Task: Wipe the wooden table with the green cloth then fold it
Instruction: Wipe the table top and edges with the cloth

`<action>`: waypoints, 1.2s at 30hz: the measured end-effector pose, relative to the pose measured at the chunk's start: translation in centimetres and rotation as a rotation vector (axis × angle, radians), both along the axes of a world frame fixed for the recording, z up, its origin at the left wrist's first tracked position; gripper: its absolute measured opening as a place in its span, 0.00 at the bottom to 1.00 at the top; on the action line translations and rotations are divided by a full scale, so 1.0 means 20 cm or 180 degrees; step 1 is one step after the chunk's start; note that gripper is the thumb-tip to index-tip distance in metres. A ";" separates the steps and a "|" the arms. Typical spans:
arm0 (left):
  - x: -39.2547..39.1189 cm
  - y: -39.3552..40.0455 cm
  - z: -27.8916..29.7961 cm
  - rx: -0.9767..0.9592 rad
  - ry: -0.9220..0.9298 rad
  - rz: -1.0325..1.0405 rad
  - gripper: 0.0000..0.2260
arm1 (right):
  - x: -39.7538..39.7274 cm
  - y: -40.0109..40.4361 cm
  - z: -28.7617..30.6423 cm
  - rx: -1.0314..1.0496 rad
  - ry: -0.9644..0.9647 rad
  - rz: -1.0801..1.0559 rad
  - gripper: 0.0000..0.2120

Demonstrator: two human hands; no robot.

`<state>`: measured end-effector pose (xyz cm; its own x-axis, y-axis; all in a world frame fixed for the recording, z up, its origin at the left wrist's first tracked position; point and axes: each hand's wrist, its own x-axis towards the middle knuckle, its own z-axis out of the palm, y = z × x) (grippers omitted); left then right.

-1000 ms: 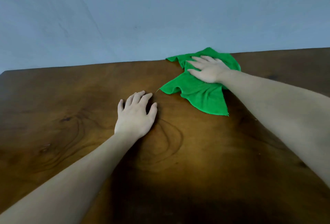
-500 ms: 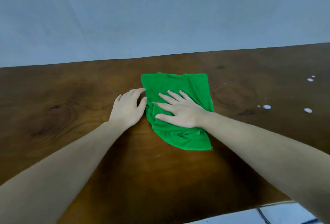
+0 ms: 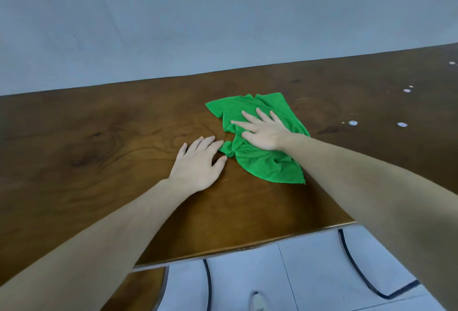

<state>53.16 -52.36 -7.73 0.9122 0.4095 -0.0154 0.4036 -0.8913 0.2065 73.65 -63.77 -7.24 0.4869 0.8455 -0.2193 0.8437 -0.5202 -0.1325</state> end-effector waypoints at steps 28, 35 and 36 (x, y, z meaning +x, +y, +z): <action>-0.22 -0.38 -0.02 -0.0198 -0.0204 -0.0176 0.22 | -0.67 -0.73 0.01 -0.0095 -0.0215 0.0056 0.32; -0.08 -0.41 -0.03 -0.0125 -0.0261 -0.0287 0.22 | -0.52 -0.83 -0.01 0.0104 -0.0224 0.0651 0.31; -0.06 -0.42 -0.03 -0.0118 -0.0261 -0.0305 0.22 | -0.48 -0.86 0.00 0.0120 -0.0217 0.0686 0.31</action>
<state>52.03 -60.68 -8.39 0.9459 0.3210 0.0474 0.2974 -0.9161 0.2689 63.98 -80.89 -7.34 0.3067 0.9385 -0.1584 0.9424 -0.3228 -0.0874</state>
